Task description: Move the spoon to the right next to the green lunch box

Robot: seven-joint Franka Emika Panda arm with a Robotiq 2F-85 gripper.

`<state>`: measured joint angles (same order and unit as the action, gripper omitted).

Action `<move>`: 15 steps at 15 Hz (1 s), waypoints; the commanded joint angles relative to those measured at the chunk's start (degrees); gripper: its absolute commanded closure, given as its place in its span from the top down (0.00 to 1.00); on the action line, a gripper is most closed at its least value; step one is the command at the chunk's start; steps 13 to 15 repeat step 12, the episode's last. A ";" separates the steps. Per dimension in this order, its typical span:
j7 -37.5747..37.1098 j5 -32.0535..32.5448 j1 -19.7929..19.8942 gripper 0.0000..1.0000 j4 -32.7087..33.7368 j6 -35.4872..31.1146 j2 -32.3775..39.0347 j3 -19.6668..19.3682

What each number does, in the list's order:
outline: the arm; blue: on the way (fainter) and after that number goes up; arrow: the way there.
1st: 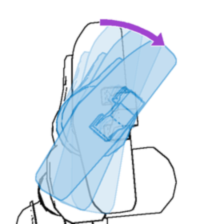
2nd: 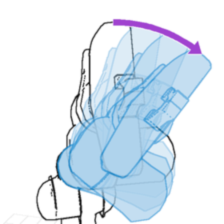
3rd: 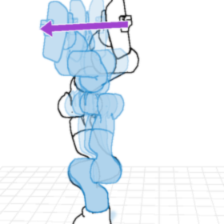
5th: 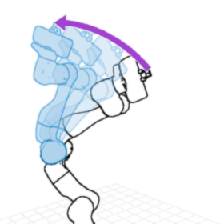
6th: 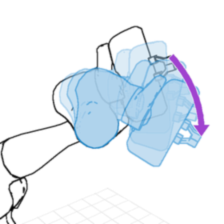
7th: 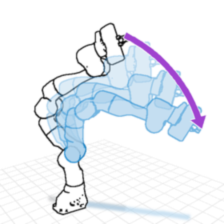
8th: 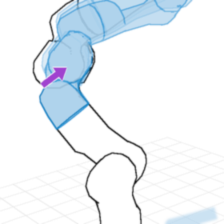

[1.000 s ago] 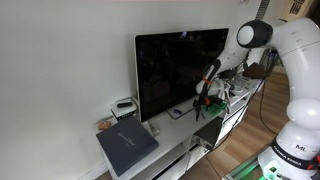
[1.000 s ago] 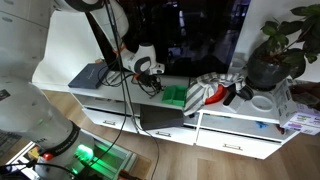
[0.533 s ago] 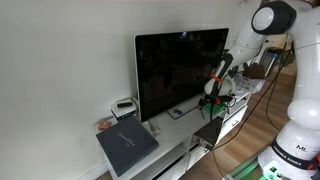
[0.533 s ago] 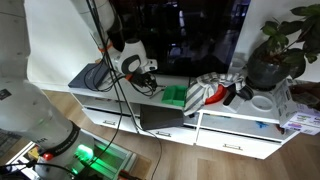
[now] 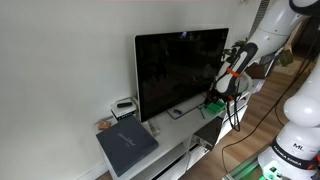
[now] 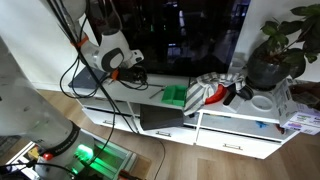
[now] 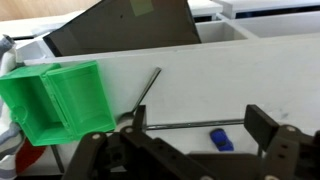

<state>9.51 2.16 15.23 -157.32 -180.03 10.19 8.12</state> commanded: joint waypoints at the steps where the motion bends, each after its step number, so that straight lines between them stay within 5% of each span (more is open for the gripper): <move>1: 10.42 -14.48 7.42 1.00 0.61 8.60 -2.22 15.74; 4: 21.08 -29.29 18.81 1.00 5.13 22.93 -4.17 28.92; 5: 24.26 -34.24 19.04 1.00 5.65 27.42 -5.16 28.83; 6: 19.69 -30.05 6.43 1.00 5.00 20.95 -3.32 18.08; 9: 21.14 -31.10 2.05 1.00 5.73 22.35 -3.43 13.16; 15: 20.72 -30.89 0.46 1.00 5.73 22.22 -3.26 12.44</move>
